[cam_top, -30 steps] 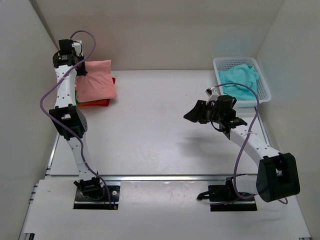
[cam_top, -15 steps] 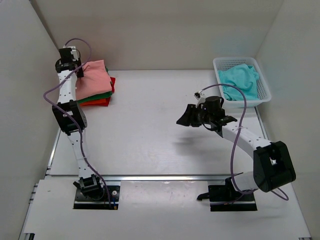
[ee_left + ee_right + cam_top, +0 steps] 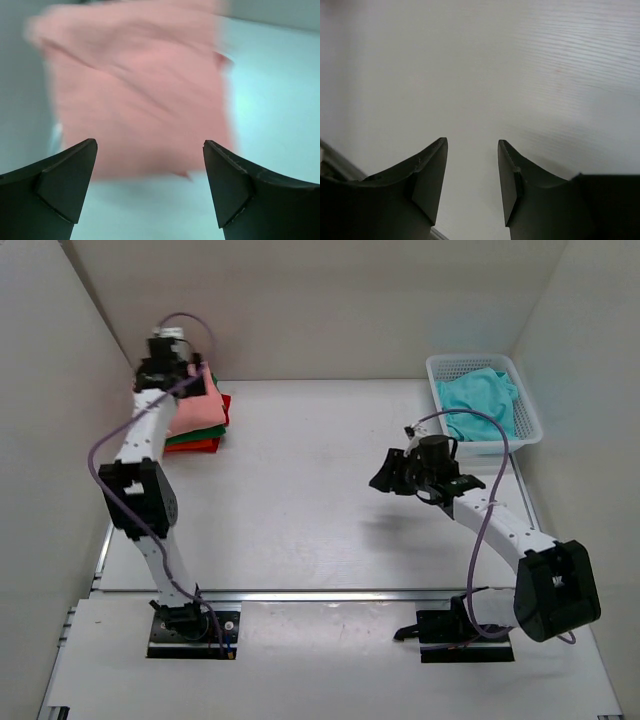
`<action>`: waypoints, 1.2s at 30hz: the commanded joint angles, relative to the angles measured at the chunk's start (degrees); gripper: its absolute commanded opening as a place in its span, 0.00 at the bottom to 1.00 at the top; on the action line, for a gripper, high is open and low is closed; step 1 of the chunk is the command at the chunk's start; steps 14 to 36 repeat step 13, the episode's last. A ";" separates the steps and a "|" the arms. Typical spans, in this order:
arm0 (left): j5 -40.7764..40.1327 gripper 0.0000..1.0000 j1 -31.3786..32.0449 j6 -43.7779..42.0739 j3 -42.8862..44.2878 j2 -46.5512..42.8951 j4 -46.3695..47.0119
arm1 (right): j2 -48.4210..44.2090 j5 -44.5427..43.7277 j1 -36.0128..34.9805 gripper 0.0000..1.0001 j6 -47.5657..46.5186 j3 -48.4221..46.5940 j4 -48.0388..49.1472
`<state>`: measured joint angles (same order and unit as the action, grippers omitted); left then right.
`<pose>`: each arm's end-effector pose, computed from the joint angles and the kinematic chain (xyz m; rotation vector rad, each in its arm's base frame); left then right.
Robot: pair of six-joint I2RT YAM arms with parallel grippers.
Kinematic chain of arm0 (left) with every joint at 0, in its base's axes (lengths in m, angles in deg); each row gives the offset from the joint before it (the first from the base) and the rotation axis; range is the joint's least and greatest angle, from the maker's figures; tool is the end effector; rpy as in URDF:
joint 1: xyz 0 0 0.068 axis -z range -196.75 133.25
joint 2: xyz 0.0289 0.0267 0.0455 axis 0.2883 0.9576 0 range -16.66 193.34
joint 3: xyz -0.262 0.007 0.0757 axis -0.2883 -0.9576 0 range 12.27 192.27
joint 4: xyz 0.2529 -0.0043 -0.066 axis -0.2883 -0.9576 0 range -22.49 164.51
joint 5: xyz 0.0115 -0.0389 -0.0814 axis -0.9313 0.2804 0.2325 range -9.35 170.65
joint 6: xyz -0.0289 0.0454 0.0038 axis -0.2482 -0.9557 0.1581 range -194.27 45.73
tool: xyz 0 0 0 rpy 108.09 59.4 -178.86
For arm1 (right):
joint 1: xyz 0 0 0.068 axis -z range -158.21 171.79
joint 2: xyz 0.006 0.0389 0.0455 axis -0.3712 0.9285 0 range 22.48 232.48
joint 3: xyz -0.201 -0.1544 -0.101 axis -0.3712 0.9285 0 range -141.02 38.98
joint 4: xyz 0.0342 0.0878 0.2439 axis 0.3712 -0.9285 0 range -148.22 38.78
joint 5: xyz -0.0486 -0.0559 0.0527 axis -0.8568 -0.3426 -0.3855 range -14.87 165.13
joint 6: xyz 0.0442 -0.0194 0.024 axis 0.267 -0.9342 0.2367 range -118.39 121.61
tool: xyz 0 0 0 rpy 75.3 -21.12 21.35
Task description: Fold and stack the t-shirts
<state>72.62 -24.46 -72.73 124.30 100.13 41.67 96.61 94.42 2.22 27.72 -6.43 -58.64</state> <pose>0.4697 0.0685 0.3219 -0.2561 2.2133 0.2148 0.2583 0.1044 0.2388 -0.0661 2.2805 0.8041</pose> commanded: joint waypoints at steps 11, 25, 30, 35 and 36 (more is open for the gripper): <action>2.30 0.99 27.67 6.19 -49.59 -34.78 -0.74 | -11.19 -14.53 6.83 0.41 -8.44 0.85 -13.23; 4.94 0.99 25.65 7.95 -52.77 -37.15 -2.13 | -11.20 -13.67 7.18 0.41 -8.26 0.41 -14.11; 4.94 0.99 25.65 7.95 -52.77 -37.15 -2.13 | -11.20 -13.67 7.18 0.41 -8.26 0.41 -14.11; 4.94 0.99 25.65 7.95 -52.77 -37.15 -2.13 | -11.20 -13.67 7.18 0.41 -8.26 0.41 -14.11; 4.94 0.99 25.65 7.95 -52.77 -37.15 -2.13 | -11.20 -13.67 7.18 0.41 -8.26 0.41 -14.11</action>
